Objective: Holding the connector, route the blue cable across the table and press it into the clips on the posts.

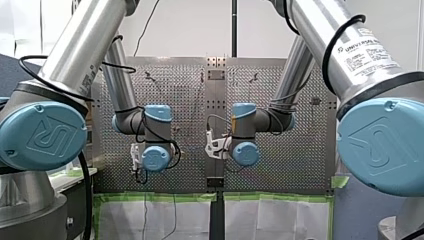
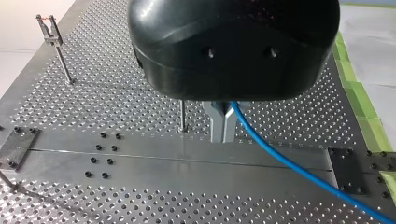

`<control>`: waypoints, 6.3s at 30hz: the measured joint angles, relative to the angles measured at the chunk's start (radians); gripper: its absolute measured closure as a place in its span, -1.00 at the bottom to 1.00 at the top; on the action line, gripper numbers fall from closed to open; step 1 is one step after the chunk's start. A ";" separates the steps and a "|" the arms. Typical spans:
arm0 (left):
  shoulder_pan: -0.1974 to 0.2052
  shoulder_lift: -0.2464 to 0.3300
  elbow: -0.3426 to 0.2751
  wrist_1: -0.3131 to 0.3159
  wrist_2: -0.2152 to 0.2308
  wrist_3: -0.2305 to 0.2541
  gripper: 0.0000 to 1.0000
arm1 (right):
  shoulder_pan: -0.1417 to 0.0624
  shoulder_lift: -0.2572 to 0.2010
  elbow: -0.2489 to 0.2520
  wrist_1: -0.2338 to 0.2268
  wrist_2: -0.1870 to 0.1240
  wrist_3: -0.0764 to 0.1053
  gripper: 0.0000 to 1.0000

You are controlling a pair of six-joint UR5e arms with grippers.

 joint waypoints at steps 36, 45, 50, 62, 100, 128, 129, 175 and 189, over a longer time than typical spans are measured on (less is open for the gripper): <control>0.000 0.000 0.000 0.000 0.000 0.000 1.00 | 0.000 0.000 0.000 0.000 0.000 0.000 1.00; 0.000 0.000 0.000 0.000 0.000 0.000 1.00 | 0.000 0.000 0.000 0.000 0.000 0.000 1.00; 0.000 0.000 0.000 0.000 0.000 0.000 1.00 | 0.000 0.000 0.000 0.000 0.000 0.000 1.00; 0.000 0.000 0.000 0.000 0.000 0.000 1.00 | 0.000 0.000 0.000 0.000 0.000 0.000 1.00; 0.000 0.000 0.000 0.000 0.000 0.000 1.00 | 0.000 0.000 0.000 0.000 0.000 0.000 1.00; 0.006 -0.039 0.001 -0.039 0.012 0.004 1.00 | 0.000 0.000 0.000 0.000 0.000 0.000 1.00; 0.006 -0.041 0.001 -0.041 0.012 0.004 1.00 | 0.000 0.000 0.000 0.000 0.000 0.000 1.00; 0.018 -0.021 -0.022 -0.069 -0.001 -0.002 1.00 | 0.033 0.093 -0.014 0.240 0.031 -0.006 1.00; 0.053 0.103 -0.020 -0.194 -0.056 -0.019 1.00 | 0.063 -0.019 -0.128 0.360 -0.038 0.095 1.00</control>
